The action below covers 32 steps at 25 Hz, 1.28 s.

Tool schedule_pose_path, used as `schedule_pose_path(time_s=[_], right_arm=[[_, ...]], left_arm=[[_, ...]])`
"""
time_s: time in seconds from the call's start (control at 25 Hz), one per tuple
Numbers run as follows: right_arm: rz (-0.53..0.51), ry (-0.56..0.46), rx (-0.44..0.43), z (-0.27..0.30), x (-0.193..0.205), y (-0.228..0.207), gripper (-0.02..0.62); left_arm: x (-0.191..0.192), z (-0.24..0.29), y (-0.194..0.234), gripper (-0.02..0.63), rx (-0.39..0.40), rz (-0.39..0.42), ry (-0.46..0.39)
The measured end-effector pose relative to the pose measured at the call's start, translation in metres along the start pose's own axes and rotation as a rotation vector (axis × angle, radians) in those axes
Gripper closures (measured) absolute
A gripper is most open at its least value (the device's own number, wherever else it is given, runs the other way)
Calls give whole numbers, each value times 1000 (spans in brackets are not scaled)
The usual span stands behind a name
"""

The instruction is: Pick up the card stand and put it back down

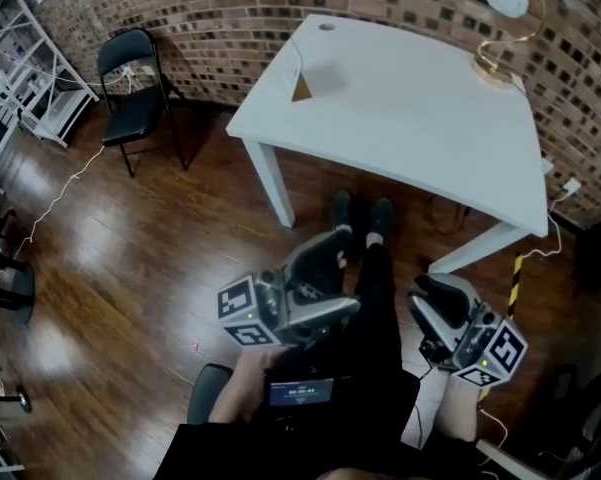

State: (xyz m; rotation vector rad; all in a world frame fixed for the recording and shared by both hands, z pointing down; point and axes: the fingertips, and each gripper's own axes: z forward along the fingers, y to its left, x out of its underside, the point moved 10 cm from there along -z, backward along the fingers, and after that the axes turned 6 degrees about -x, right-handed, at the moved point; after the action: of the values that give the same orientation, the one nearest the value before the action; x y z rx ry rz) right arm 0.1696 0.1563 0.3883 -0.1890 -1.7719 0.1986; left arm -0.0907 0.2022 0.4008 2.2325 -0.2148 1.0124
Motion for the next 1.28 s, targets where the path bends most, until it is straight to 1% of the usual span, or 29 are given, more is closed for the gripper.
schedule_pose_path(time_s=[0.12,0.28,0.48,0.72,0.88,1.08,1.28], right_arm=[[6,7,-22,14,0,-19,480],[-20,29,-37,30,0,-28,479],[-103,5,-28,47,-18,-43,480],[-187,35,-38,73,-26,-59,480],[-203,43,-28,83,-32,-70,480],[-250,42,-8,93,-40,-83,480],[-239,39,-10,103,-44,-98,480]], left_arm=[[-7,-1,13,206,-23,12,-10],[-17,-6,22,206,-41,25,-20],[-37,5,33,206,-17,61,-12],[-57,14,50,206,-8,96,-5],[-69,20,61,206,-2,107,-2],[-76,28,76,206,8,106,6],[-86,33,85,206,14,124,-6]])
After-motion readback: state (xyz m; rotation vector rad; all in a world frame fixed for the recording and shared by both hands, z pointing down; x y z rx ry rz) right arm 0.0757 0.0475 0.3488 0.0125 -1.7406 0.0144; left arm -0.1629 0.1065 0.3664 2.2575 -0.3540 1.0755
